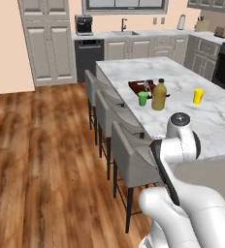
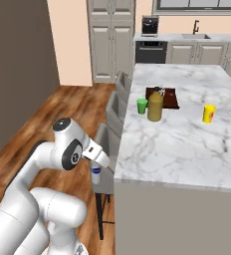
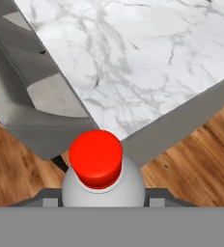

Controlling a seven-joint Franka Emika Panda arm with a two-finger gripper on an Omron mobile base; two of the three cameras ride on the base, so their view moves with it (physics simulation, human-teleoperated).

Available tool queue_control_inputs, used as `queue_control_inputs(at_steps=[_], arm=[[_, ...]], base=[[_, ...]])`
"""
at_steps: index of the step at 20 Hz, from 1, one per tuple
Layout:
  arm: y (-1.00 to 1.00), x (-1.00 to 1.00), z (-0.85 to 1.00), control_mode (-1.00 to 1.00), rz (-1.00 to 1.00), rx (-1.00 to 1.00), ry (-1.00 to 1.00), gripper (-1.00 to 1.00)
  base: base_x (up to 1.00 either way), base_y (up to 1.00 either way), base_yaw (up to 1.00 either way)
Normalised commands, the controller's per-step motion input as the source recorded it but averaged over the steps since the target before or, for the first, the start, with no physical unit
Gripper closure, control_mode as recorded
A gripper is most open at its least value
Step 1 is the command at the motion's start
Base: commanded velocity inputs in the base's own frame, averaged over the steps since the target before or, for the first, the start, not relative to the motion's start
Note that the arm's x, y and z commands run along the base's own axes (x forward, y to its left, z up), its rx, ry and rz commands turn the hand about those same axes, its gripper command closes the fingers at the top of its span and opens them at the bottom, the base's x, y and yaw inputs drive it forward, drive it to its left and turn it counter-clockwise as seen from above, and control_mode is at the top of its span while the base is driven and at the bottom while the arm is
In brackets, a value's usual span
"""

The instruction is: Place the drinks on the dining counter in a tight cluster.

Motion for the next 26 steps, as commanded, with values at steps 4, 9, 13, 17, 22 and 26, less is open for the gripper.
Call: queue_control_inputs(at_steps=[4, 9, 13, 17, 22, 26], arm=[[0.0, 0.0, 0.0, 1.0, 0.0, 0.0, 0.0, 1.0], [0.0, 0.0, 0.0, 1.0, 0.0, 0.0, 0.0, 1.0], [0.0, 0.0, 0.0, 1.0, 0.0, 0.0, 0.0, 1.0], [0.0, 0.0, 0.0, 1.0, 0.0, 0.0, 0.0, 1.0], [0.0, 0.0, 0.0, 1.0, 0.0, 0.0, 0.0, 1.0], [0.0, 0.0, 0.0, 1.0, 0.0, 0.0, 0.0, 1.0]], base=[[0.22, 0.43, -0.26], [0.4, 0.31, -0.03], [0.36, 0.22, 0.0], [0.02, 0.02, 0.0], [0.0, 0.0, 0.0], [0.0, 0.0, 0.0]])
